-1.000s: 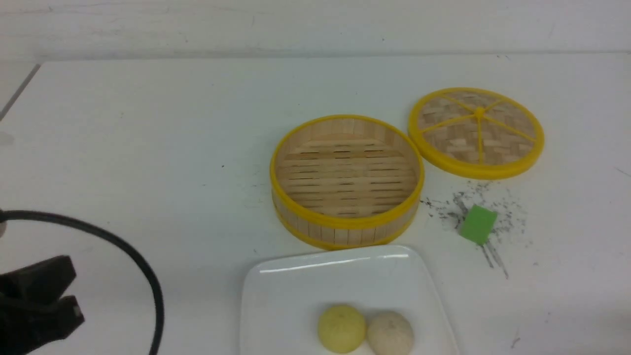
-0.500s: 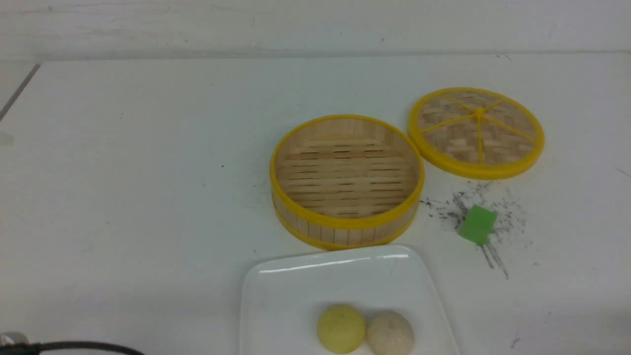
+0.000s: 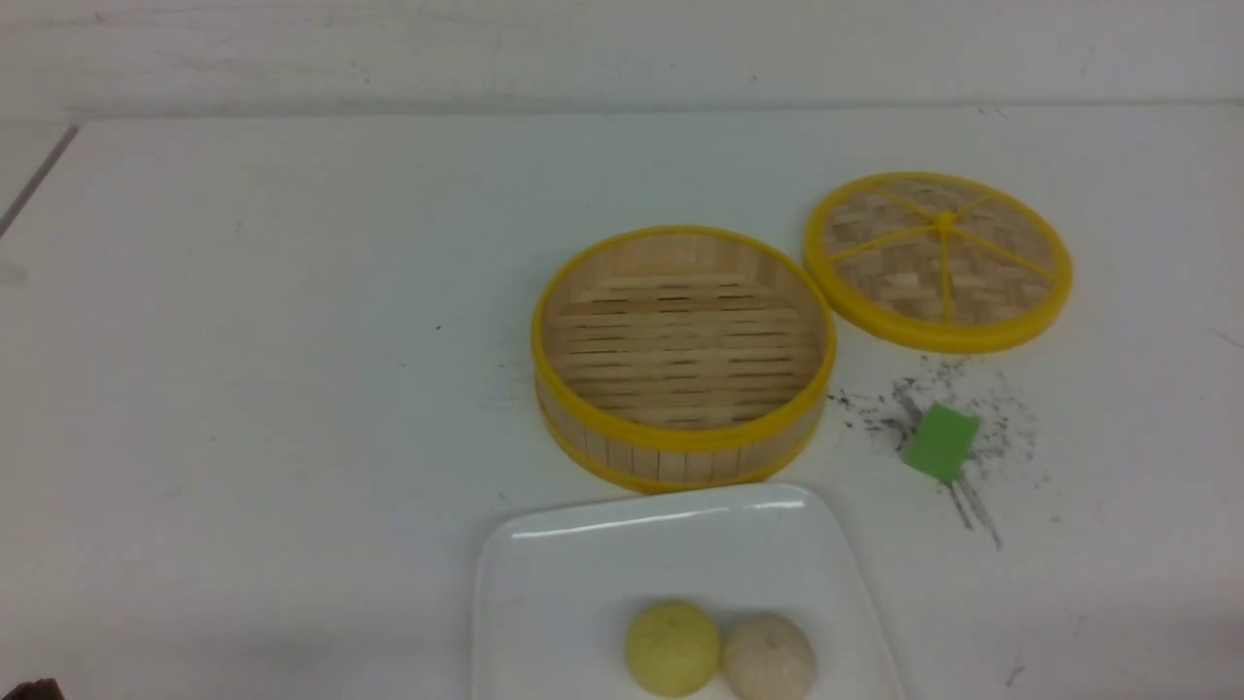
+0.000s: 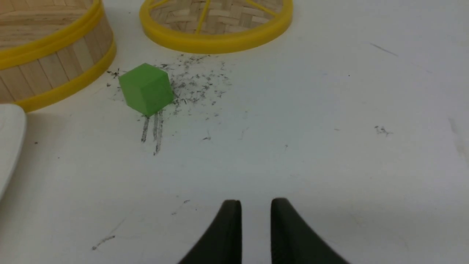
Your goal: Put the steamed buns into the plate on the white tablecloth.
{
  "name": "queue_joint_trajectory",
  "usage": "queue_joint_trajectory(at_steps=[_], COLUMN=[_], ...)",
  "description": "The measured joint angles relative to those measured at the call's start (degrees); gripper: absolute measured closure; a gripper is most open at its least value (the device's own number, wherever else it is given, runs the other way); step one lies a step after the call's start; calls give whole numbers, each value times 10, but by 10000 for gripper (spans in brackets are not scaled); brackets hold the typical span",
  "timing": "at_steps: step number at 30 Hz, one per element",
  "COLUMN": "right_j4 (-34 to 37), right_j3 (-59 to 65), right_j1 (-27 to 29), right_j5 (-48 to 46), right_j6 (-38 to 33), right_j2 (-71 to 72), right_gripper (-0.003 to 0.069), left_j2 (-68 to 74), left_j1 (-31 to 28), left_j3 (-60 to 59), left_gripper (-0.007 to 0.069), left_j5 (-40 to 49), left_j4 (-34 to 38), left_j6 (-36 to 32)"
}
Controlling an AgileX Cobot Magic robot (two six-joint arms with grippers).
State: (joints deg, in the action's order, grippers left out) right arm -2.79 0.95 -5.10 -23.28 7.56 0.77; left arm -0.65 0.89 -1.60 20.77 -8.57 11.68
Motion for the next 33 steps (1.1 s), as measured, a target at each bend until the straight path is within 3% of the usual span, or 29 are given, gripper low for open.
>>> queue_joint_trajectory(at_steps=[33], right_j4=[0], right_j3=[0], right_j1=[0], right_j5=[0], right_j6=[0], right_j2=[0], right_gripper=[470], left_j2=[0], left_j1=[0], left_j3=[1], left_gripper=[537], left_j5=[4], left_j4=[0], left_j6=[0])
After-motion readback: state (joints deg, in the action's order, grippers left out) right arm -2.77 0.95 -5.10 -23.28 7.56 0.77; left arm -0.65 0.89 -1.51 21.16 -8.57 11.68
